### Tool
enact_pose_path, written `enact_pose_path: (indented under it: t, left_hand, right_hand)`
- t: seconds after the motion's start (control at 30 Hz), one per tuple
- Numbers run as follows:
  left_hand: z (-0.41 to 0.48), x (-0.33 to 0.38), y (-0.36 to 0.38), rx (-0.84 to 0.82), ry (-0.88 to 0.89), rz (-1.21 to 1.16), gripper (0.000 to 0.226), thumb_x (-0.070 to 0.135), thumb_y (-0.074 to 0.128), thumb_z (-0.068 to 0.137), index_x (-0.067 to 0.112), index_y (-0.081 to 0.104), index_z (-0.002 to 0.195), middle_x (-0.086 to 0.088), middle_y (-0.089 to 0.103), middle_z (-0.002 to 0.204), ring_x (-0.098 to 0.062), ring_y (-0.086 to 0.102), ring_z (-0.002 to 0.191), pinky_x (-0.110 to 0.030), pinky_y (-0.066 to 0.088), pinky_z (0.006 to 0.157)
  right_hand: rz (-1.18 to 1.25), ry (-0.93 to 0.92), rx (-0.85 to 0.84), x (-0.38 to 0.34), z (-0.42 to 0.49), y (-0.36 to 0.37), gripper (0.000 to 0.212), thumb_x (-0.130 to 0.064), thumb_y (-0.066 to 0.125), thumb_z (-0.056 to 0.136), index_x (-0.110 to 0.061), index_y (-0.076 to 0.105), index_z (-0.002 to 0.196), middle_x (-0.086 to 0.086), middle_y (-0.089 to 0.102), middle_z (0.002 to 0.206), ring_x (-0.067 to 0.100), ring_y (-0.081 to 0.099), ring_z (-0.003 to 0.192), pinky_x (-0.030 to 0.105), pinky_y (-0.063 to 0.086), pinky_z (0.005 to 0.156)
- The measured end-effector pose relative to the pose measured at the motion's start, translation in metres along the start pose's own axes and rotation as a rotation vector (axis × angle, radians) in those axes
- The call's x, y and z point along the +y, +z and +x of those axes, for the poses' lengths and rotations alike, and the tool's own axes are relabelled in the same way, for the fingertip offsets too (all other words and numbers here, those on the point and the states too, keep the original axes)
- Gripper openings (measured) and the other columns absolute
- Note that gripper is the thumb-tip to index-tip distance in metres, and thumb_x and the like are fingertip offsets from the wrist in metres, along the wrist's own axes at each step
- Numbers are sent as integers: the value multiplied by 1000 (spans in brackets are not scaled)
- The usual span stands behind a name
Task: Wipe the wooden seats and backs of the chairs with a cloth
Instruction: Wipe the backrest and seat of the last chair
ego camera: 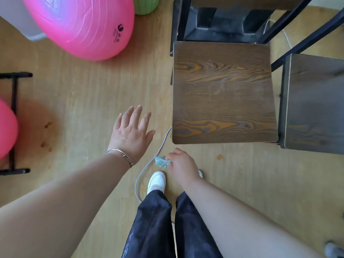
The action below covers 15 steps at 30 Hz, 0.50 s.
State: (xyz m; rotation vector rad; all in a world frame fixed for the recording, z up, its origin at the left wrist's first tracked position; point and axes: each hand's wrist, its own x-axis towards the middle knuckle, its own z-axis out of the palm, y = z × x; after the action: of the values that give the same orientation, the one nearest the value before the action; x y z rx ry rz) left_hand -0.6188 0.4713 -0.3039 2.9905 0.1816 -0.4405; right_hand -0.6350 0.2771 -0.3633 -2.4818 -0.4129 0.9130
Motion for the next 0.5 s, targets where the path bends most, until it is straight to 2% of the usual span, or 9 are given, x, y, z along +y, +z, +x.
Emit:
enact_pose_path:
  t: [0.13, 0.23, 0.4, 0.5]
  left_hand:
    - [-8, 2, -37, 8, 17, 35, 60, 49, 33, 95, 17, 40, 145, -13, 34, 153, -35, 28, 140, -50, 26, 113]
    - [-15, 10, -80, 30, 27, 53, 61, 50, 31, 95, 18, 38, 147, -11, 31, 155, -32, 25, 142, -49, 23, 115]
    - [-23, 31, -170, 75, 49, 60, 61, 50, 31, 97, 21, 29, 150, -9, 23, 159, -30, 17, 146, -47, 17, 118]
    - [-24, 43, -226, 118, 95, 67, 61, 50, 31, 98, 22, 25, 152, -7, 21, 159, -29, 14, 146, -46, 15, 118]
  right_hand:
    - [43, 80, 161, 0, -36, -37, 27, -11, 59, 90, -15, 70, 114, 0, 60, 111, 22, 59, 99, 27, 47, 81]
    - [49, 131, 263, -1, -48, -91, 26, -11, 60, 91, -16, 71, 114, 1, 58, 107, 23, 59, 93, 30, 48, 76]
    - [81, 166, 489, -19, -79, -186, 17, -6, 69, 82, -12, 74, 98, 4, 57, 94, 30, 60, 81, 38, 52, 69]
    - [87, 180, 607, -30, -106, -230, 18, -2, 71, 80, -10, 74, 97, 4, 56, 91, 30, 60, 78, 34, 50, 67]
